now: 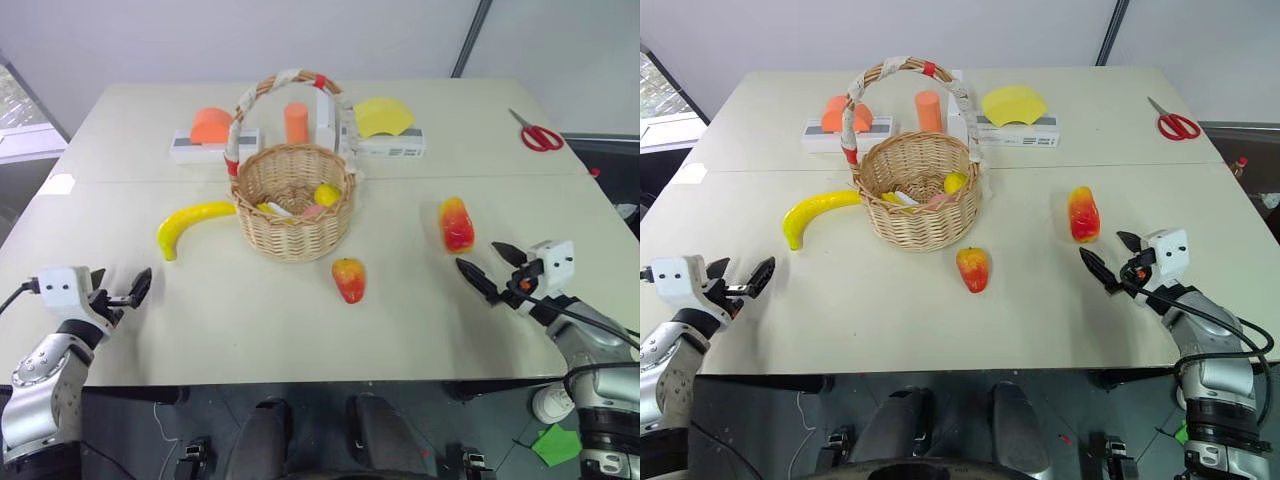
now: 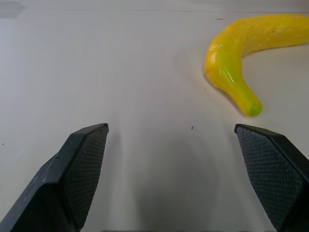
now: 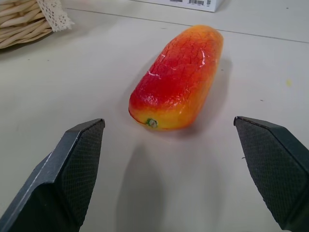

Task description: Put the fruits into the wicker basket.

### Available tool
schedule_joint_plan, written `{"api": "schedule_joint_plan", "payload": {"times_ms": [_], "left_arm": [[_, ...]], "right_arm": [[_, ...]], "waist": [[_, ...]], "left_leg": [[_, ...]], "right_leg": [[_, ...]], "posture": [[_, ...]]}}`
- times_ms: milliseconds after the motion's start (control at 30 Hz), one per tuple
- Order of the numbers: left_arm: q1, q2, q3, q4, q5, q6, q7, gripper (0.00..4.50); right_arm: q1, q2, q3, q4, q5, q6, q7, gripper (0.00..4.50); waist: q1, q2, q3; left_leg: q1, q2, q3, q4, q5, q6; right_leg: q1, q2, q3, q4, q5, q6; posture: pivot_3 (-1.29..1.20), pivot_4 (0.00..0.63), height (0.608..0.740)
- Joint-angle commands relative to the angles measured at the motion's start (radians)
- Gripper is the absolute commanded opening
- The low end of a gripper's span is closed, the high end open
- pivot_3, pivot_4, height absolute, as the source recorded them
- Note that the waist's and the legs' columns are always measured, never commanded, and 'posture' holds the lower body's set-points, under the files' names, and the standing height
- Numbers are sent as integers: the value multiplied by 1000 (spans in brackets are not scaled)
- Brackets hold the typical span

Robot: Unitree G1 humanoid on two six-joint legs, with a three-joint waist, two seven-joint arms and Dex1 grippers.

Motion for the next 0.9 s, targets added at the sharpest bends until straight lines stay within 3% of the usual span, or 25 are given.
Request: {"api": "schedule_joint_plan", "payload": {"times_ms": [33, 200, 500, 733, 900], "left_arm": [[1, 5, 28, -41, -16, -21, -1, 4500], [-19, 9, 19, -49, -18, 6, 11, 4500], [-190, 160, -170, -106, 91, 154, -13, 4500], [-406, 228, -324, 15, 171, 295, -47, 4500], [-555, 242, -390, 196, 246, 304, -50, 4500]], "right_arm": [[-11, -1, -5, -11, 1, -23, 3, 4468], [-12, -4, -5, -24, 1, -21, 2, 4468], [-34, -23, 28, -190, 30, 36, 16, 4468], [-35, -89, 111, -467, 107, 193, 74, 4468], [-109, -85, 258, -615, 103, 283, 61, 4468]], "waist": [[0, 0, 0], [0, 0, 0], [0, 0, 0], [-5, 0, 0], [-4, 0, 0]], "left_leg": [[0, 0, 0, 0, 0, 0], [0, 0, 0, 0, 0, 0], [0, -1, 0, 0, 0, 0], [0, -1, 0, 0, 0, 0], [0, 0, -1, 1, 0, 0]], "right_leg": [[0, 0, 0, 0, 0, 0], [0, 0, 0, 0, 0, 0], [0, 0, 0, 0, 0, 0], [0, 2, 0, 1, 0, 0], [0, 3, -1, 1, 0, 0]], "posture": [[0, 150, 740], [0, 150, 740], [0, 150, 740], [0, 150, 740], [0, 150, 740]]}}
